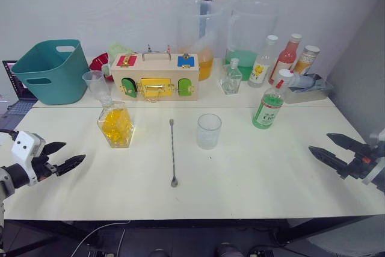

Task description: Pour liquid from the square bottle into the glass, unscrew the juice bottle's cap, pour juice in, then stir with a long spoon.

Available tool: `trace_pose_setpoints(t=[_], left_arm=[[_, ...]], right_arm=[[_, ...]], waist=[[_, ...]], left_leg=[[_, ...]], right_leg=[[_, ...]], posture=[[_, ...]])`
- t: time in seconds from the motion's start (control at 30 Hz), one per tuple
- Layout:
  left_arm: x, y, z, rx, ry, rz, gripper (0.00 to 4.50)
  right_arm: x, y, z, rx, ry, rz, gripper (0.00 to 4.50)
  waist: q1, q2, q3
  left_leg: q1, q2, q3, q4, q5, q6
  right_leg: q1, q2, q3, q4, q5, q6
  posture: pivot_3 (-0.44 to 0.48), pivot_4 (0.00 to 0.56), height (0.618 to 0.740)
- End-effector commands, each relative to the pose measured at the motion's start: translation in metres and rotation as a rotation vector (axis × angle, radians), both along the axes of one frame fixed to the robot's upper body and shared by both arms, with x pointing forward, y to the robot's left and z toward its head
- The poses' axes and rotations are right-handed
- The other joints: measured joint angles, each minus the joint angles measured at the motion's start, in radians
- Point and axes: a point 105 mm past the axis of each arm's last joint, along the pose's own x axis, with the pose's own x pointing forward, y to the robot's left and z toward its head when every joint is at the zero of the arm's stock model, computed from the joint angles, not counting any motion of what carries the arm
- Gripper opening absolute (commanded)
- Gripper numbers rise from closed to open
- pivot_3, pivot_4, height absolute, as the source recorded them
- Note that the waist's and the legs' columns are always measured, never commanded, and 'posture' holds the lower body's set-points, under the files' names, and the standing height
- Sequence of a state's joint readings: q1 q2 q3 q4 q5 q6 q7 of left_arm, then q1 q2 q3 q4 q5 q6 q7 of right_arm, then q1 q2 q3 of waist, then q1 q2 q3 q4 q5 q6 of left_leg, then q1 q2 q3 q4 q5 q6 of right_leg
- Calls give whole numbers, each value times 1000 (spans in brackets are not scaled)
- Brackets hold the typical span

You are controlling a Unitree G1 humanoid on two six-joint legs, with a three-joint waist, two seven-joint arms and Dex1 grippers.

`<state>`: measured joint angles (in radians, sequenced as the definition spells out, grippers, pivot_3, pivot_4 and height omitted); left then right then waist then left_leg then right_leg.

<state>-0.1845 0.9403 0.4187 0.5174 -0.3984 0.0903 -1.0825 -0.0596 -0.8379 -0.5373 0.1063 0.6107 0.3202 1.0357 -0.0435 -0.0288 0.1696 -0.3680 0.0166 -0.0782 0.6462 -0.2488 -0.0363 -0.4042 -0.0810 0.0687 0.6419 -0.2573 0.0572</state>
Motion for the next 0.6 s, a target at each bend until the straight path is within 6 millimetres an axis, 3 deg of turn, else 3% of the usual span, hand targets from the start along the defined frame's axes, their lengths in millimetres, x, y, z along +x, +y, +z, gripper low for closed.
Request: trace_pose_setpoints(t=[0.03, 0.13, 0.23, 0.33, 0.5, 0.6], left_arm=[[-1, 1, 15, -1, -71, 9, 4483], [-2, 4, 17, -32, -109, 56, 4483], [-13, 0, 15, -119, -65, 54, 4483], [-23, -2, 25, -213, -128, 97, 4483], [-41, -30, 26, -251, -192, 112, 4483], [-56, -55, 14, -279, -219, 143, 4483]], right_arm=[[5, 2, 13, -13, -40, 13, 4500], [17, 13, 16, -16, -39, 67, 4500], [18, 31, 23, -17, -12, 186, 4500], [16, 48, 29, -23, 15, 296, 4500], [12, 84, 45, -24, 57, 511, 4500], [12, 108, 57, -34, 52, 637, 4500]], waist=[[-1, 0, 0], [-8, 0, 0], [-9, 0, 0], [-5, 1, 1], [0, 1, 1], [-2, 1, 1]], left_leg=[[0, 0, 0, 0, 0, 0], [1, 0, 1, 0, 0, 0], [0, 1, 1, 0, 0, 0], [0, 1, 0, 0, 0, 1], [0, 1, 1, 1, 0, 0], [0, 1, 1, 1, 0, 0]], right_leg=[[0, 0, 0, 0, 0, 0], [0, 0, 1, 0, 0, 0], [-1, 1, 1, 1, 0, -1], [-1, 1, 1, 1, 0, -1], [0, 0, 1, 0, 0, -1], [0, -1, 1, 0, 0, -1]], posture=[[0, 150, 740], [0, 150, 740], [0, 150, 740], [0, 150, 740], [0, 150, 740], [0, 150, 740]])
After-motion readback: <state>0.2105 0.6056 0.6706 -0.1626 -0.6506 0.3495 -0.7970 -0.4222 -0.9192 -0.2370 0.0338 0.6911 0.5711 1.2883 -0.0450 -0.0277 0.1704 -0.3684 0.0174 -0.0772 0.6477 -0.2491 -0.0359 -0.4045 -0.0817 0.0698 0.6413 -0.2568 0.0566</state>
